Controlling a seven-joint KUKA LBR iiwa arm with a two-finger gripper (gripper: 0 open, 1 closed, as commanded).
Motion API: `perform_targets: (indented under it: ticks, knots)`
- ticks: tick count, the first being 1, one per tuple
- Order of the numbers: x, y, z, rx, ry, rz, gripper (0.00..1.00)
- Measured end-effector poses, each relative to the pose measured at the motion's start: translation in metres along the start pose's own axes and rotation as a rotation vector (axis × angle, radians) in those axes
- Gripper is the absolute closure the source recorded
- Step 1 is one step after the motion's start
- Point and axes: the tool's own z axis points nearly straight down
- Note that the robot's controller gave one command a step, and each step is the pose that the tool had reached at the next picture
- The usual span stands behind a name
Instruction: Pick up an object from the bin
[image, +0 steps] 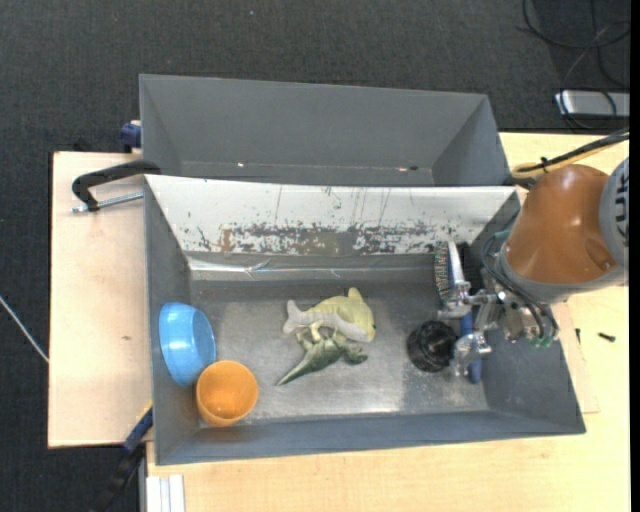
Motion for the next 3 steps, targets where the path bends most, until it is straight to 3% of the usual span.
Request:
perform_targets:
  ticks: [1,2,3]
  knots:
    - [-0.010,-0.004,-0.120,0.003,-0.012,-0.087,1.00]
    - [-0.068,-0.013,-0.072,-0.001,-0.004,-0.141,1.00]
    - [-0.060,-0.019,-0.163,0.001,-0.010,0.101,1.00]
